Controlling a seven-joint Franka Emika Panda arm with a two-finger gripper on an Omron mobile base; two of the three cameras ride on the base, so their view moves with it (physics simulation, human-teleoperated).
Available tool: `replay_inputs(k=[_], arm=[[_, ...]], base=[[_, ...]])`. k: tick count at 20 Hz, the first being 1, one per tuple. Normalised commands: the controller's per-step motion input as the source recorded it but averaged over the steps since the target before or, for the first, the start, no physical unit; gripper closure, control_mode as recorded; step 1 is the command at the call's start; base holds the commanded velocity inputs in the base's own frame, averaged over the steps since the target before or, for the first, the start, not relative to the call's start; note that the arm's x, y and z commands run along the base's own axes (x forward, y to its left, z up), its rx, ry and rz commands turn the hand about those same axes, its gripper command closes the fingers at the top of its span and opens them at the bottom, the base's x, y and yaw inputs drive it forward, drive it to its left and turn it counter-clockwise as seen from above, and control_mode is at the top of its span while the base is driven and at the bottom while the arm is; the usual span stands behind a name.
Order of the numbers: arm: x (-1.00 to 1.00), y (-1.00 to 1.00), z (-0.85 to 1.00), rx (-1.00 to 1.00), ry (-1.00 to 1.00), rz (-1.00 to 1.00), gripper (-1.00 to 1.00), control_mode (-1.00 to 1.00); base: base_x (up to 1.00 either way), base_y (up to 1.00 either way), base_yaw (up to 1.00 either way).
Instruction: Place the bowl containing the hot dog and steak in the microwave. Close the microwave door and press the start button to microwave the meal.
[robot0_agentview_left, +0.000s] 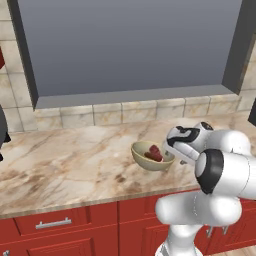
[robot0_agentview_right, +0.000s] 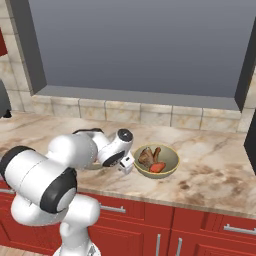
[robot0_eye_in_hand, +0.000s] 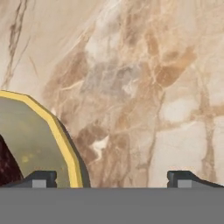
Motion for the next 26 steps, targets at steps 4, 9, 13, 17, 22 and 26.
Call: replay_inputs(k=[4,9,13,17,22,26], arm=[[0.03,0.27,-0.05,-0.02,0.0,0.0,1.0,-1.0],[0.0,0.51,0.0,-0.08,-0.04,0.0,1.0,-1.0],[0.0,0.17,0.0,-0.02,-0.01,0.0,1.0,-1.0],[0.0,0.0,0.0,0.0,0.0,0.0,1.0,-1.0],[-0.15,-0.04,0.41,0.0,-0.1,0.0,1.0,-1.0],[-0.37,0.0,0.55,-0.01,-0.22,0.0,1.0,-1.0]], base=[[0.0,0.0,0.0],[0.0,0.0,0.0],[0.0,0.0,0.0],[0.0,0.0,0.0],[0.0,0.0,0.0],[0.0,0.0,0.0]])
